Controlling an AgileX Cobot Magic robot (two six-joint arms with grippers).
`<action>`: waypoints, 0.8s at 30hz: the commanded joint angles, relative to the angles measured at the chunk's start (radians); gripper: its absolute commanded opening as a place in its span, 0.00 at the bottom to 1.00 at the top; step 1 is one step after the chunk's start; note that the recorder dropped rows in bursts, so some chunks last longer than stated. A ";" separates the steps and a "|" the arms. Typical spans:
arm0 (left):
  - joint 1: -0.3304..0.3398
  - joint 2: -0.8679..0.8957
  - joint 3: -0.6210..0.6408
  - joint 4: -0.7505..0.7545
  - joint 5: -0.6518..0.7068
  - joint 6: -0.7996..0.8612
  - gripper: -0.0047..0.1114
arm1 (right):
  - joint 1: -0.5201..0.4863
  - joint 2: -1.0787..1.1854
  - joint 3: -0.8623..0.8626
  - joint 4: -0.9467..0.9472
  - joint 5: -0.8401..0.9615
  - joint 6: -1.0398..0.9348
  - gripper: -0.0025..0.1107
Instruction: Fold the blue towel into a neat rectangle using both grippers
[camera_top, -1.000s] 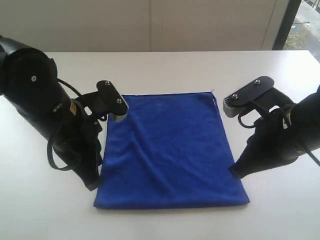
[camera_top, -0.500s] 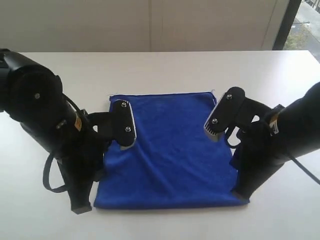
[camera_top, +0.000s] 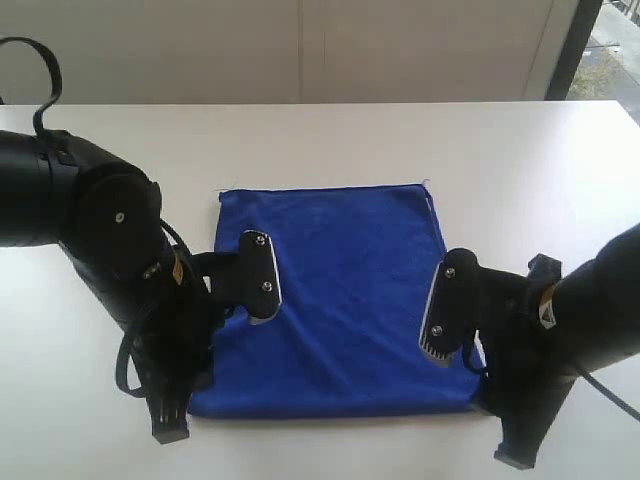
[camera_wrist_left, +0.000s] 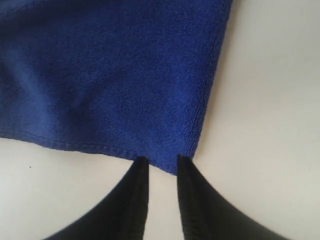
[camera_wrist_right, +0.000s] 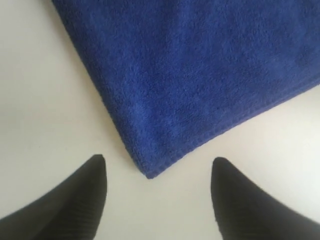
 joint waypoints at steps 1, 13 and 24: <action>-0.005 0.021 0.007 -0.012 0.013 0.016 0.43 | 0.009 -0.002 0.047 0.003 -0.094 -0.063 0.54; -0.005 0.030 0.007 -0.041 -0.029 0.016 0.56 | 0.009 0.050 0.109 0.003 -0.203 -0.083 0.54; -0.005 0.080 0.007 -0.041 -0.007 0.090 0.56 | 0.009 0.127 0.109 0.003 -0.242 -0.072 0.54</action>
